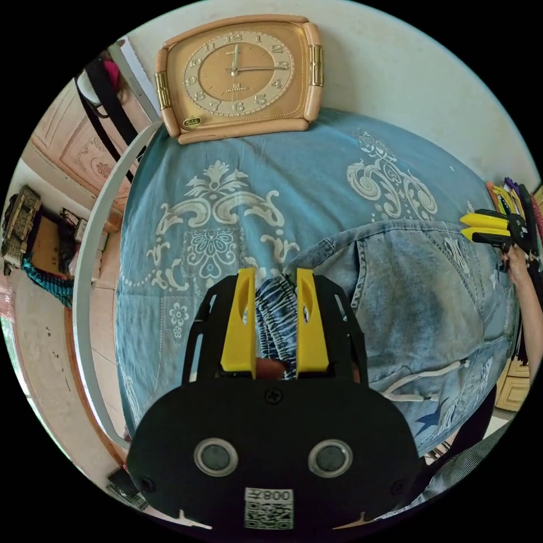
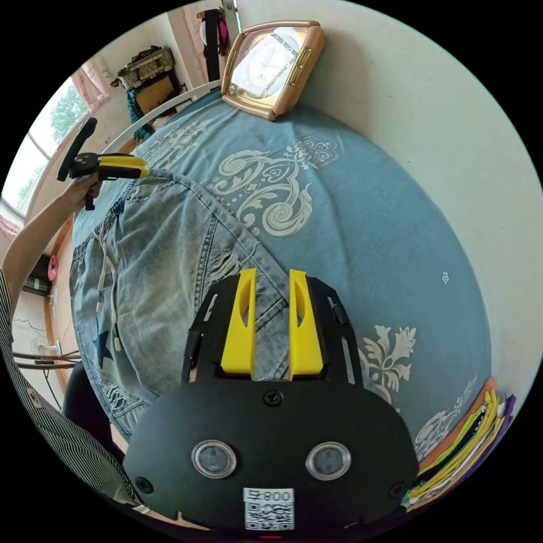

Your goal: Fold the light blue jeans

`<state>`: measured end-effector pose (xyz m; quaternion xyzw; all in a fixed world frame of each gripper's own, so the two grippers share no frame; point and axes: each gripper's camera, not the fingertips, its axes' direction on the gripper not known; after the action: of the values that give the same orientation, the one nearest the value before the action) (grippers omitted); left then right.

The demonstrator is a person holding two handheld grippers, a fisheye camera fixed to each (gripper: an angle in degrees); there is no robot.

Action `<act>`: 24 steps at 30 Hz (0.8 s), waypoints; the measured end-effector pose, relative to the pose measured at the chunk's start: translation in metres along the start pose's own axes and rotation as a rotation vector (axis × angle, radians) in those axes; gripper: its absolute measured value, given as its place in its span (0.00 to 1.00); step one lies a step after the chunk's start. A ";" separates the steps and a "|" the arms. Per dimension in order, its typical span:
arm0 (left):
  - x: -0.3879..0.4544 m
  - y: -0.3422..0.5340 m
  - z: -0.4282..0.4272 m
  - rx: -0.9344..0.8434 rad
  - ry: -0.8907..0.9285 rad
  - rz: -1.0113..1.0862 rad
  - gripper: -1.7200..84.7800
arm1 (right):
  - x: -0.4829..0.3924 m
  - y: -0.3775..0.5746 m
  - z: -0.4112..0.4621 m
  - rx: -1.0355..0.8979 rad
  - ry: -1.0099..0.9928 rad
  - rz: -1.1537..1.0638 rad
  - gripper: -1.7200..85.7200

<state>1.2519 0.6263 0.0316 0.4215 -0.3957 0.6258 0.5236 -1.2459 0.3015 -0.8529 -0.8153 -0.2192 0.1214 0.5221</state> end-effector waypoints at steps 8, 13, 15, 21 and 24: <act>-0.006 -0.017 0.010 -0.037 0.041 0.044 0.13 | -0.010 -0.007 -0.009 -0.071 0.028 -0.071 0.13; -0.005 -0.019 0.001 -0.042 0.034 0.062 0.07 | -0.028 -0.007 -0.025 -0.085 0.063 -0.097 0.09; -0.001 -0.018 -0.005 -0.033 -0.003 0.080 0.06 | -0.039 -0.007 -0.032 -0.107 0.090 -0.123 0.06; -0.011 0.002 -0.042 0.067 0.035 0.016 0.04 | -0.053 0.001 -0.062 -0.093 0.089 -0.091 0.03; -0.014 0.018 -0.068 0.128 0.046 0.018 0.04 | -0.064 0.013 -0.091 -0.038 0.090 -0.092 0.03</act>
<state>1.2279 0.6830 -0.0051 0.4360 -0.3464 0.6642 0.4988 -1.2598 0.1930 -0.8279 -0.8188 -0.2350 0.0561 0.5207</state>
